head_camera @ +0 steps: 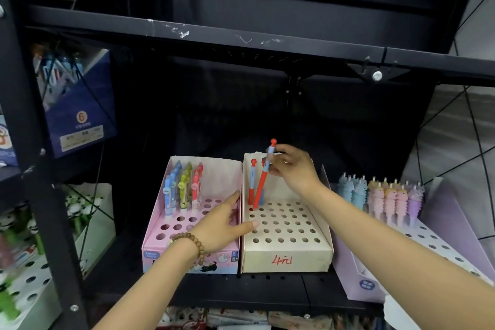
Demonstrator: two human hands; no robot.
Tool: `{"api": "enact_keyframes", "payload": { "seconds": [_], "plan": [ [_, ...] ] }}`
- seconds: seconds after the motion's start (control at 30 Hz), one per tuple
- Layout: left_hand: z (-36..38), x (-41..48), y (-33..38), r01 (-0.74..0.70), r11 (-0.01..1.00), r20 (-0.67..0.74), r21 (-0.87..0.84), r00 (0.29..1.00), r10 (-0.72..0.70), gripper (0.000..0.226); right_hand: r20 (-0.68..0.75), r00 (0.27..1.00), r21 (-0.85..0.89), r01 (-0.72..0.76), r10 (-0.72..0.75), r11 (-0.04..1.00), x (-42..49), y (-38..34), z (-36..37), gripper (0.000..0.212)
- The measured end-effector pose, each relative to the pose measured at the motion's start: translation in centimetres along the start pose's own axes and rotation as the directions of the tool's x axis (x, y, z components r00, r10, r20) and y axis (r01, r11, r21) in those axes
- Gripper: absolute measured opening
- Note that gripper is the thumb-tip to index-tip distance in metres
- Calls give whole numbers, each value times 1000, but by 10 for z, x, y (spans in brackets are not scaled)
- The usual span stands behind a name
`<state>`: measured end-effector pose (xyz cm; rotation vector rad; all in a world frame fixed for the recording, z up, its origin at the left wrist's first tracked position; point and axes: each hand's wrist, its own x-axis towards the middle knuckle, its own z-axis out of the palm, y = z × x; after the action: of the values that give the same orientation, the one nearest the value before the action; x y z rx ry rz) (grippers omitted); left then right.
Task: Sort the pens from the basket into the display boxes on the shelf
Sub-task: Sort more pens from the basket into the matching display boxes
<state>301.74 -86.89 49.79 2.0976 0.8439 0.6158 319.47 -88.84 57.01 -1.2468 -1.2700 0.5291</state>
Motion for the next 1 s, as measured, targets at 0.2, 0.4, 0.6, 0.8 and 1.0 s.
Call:
{"api": "enact_keyframes", "payload": {
  "seconds": [0.2,0.4,0.6,0.8,1.0],
  "plan": [
    [-1,-1,-1,-3,1000,14,-21,1000,3,83,36,999,-44,3,-1,999,3,-1,7,19],
    [-1,0,-3,-12,999,8,-32,1000,12,86,2,1000,-163,23,-23,986,3,1,9,15],
    [0,1,-5,-13,999,14,-29,1000,13,78,68,984,-350,-133,167,927,-22,37,21,4],
    [1,-21,22,-70,997,-136,12,988,71,72,61,982,-309,-151,178,939,-49,25,-3,25],
    [61,-64,83,-320,939,-169,-127,939,298,52,113,960,-110,-244,256,964,-132,-9,-114,18]
  ]
}}
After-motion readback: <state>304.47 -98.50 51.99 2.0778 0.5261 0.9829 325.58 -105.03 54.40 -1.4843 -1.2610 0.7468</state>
